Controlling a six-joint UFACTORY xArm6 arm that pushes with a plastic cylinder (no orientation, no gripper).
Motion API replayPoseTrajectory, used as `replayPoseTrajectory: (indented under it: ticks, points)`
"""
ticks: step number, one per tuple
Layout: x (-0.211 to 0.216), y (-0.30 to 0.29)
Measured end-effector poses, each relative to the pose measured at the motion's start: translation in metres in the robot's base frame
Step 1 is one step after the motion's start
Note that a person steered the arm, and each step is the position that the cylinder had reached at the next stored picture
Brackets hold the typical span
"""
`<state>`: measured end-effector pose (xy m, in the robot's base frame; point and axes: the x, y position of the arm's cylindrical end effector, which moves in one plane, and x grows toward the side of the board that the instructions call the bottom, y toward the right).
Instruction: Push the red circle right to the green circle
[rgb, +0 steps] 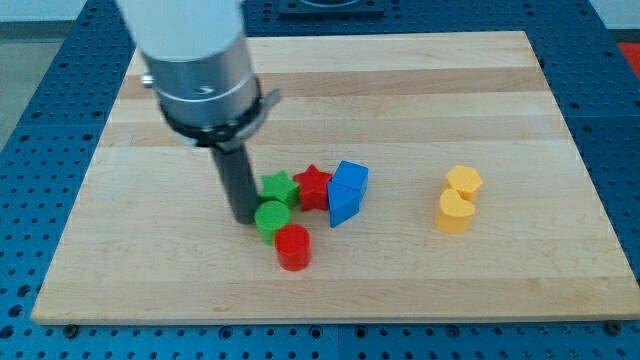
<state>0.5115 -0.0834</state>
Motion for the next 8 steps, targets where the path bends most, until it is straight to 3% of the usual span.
replayPoseTrajectory:
  ticks: [3, 6, 8]
  points:
    - [0.002, 0.006]
    - [0.105, 0.017]
    - [0.049, 0.067]
